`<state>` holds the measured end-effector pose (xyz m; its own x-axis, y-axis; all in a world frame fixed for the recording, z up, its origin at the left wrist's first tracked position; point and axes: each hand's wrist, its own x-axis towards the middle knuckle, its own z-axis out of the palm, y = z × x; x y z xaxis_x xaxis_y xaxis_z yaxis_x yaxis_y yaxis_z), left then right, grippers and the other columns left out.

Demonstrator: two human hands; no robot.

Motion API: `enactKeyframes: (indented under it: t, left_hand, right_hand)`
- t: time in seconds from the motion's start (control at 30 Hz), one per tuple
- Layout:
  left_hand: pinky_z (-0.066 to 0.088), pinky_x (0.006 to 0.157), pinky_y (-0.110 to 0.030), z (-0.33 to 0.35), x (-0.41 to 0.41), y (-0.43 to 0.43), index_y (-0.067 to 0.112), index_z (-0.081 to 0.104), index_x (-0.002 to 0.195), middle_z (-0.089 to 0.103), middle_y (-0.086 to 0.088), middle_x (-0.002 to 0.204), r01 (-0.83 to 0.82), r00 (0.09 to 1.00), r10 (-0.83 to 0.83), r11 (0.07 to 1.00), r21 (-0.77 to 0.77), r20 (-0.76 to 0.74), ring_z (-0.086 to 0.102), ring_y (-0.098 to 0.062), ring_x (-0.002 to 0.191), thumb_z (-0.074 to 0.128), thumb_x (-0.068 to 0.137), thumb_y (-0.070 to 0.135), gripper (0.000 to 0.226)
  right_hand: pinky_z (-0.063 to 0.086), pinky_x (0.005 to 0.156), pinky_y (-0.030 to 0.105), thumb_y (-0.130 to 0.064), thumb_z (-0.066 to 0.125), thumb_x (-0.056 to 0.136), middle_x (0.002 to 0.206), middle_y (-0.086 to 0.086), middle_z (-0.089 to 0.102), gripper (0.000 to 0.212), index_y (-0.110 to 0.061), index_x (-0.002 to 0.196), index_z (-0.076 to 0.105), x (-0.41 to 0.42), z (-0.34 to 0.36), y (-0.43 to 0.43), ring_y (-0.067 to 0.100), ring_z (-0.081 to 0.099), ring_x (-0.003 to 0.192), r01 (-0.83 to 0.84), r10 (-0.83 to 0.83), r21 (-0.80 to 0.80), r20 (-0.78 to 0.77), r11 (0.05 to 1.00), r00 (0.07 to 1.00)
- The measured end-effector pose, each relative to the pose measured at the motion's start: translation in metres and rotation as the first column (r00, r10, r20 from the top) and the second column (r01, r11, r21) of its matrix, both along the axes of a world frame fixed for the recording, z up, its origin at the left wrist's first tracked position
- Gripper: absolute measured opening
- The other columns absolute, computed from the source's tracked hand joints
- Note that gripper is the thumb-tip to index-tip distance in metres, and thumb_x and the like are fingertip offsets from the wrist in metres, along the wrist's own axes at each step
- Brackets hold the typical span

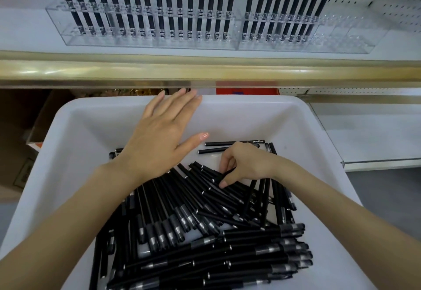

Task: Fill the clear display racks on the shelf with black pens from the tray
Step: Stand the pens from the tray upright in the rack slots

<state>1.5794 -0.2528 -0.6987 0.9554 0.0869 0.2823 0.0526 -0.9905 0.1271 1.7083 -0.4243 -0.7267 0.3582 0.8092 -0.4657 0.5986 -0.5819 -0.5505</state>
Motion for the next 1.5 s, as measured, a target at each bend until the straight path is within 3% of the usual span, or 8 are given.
enactKeyframes:
  t: [0.33,0.43,0.53,0.67,0.93,1.03,1.3,1.5]
  left_hand:
    - [0.001,0.119,-0.035,-0.001,0.001,0.000,0.013,0.028,0.150,0.027,-0.003,0.157,0.017,1.000,-0.016,1.000,-0.026,0.023,0.017,-0.016,0.146,0.019,0.095,0.061,0.074]
    - [0.002,0.119,-0.030,0.001,0.002,0.002,0.017,0.038,0.146,0.033,0.000,0.154,0.045,0.996,-0.034,0.990,-0.135,0.077,0.022,-0.012,0.144,0.025,0.094,0.059,0.068]
    - [0.023,0.114,-0.027,0.009,0.001,0.002,0.020,0.061,0.126,0.053,0.007,0.136,0.108,0.978,-0.024,0.909,-0.402,0.208,0.043,-0.008,0.129,0.038,0.094,0.048,0.048]
    - [0.040,0.090,-0.010,0.018,-0.002,-0.005,0.019,0.071,0.105,0.066,0.015,0.103,0.178,0.952,0.000,0.815,-0.551,0.307,0.057,0.001,0.099,0.047,0.092,0.040,0.035]
    - [0.049,0.078,-0.019,0.007,-0.002,-0.001,0.034,0.072,0.096,0.067,0.022,0.089,0.156,0.979,-0.051,0.809,-0.566,0.197,0.060,0.000,0.088,0.052,0.088,0.049,0.027]
    - [0.049,0.078,-0.018,0.007,-0.001,-0.001,0.033,0.074,0.096,0.067,0.023,0.088,0.164,0.983,-0.083,0.805,-0.570,0.165,0.060,-0.001,0.088,0.053,0.086,0.049,0.028]
    - [0.048,0.074,-0.017,0.008,0.000,-0.003,0.036,0.071,0.082,0.067,0.021,0.084,0.137,0.991,-0.106,0.773,-0.619,0.086,0.063,-0.004,0.081,0.054,0.080,0.055,0.025]
    - [0.048,0.070,-0.020,0.011,-0.002,-0.014,0.035,0.070,0.079,0.068,0.018,0.079,0.126,0.991,-0.063,0.726,-0.676,0.118,0.064,-0.007,0.078,0.061,0.079,0.050,0.017]
  right_hand:
    - [0.049,0.095,0.042,-0.018,0.079,0.078,0.087,0.005,0.073,0.007,-0.015,0.081,0.073,0.005,0.004,0.000,0.019,0.066,0.089,0.049,-0.036,0.086,-0.149,0.995,0.988]
    - [0.048,0.097,0.032,-0.018,0.076,0.081,0.091,0.008,0.074,0.011,-0.008,0.086,0.073,0.006,0.008,-0.002,0.017,0.067,0.089,0.093,-0.066,0.125,-0.202,0.988,0.977]
    - [0.048,0.085,0.016,-0.017,0.071,0.085,0.086,0.009,0.073,0.018,0.001,0.089,0.072,0.004,0.016,-0.003,0.009,0.066,0.078,0.121,-0.065,0.193,-0.274,0.974,0.959]
    - [0.054,0.076,0.023,-0.015,0.070,0.086,0.082,0.010,0.073,0.010,-0.007,0.084,0.074,0.001,0.021,-0.001,0.016,0.064,0.076,0.182,-0.068,0.287,-0.365,0.940,0.929]
    - [0.054,0.073,0.022,-0.012,0.065,0.088,0.083,0.007,0.071,0.022,0.002,0.104,0.071,0.000,0.025,0.000,0.006,0.063,0.071,0.227,-0.071,0.339,-0.416,0.913,0.907]
    - [0.047,0.061,0.015,-0.013,0.065,0.089,0.081,0.012,0.069,0.026,0.005,0.106,0.070,-0.001,0.028,0.000,0.003,0.058,0.063,0.221,-0.074,0.357,-0.381,0.908,0.921]
    - [0.042,0.056,0.017,-0.014,0.067,0.086,0.072,0.013,0.066,0.021,-0.001,0.101,0.073,-0.004,0.034,-0.002,0.022,0.054,0.066,0.253,-0.084,0.404,-0.393,0.879,0.916]
    - [0.044,0.057,0.012,-0.006,0.067,0.086,0.069,0.009,0.066,0.015,-0.004,0.099,0.072,-0.008,0.046,-0.003,0.005,0.056,0.058,0.252,-0.053,0.447,-0.412,0.858,0.910]
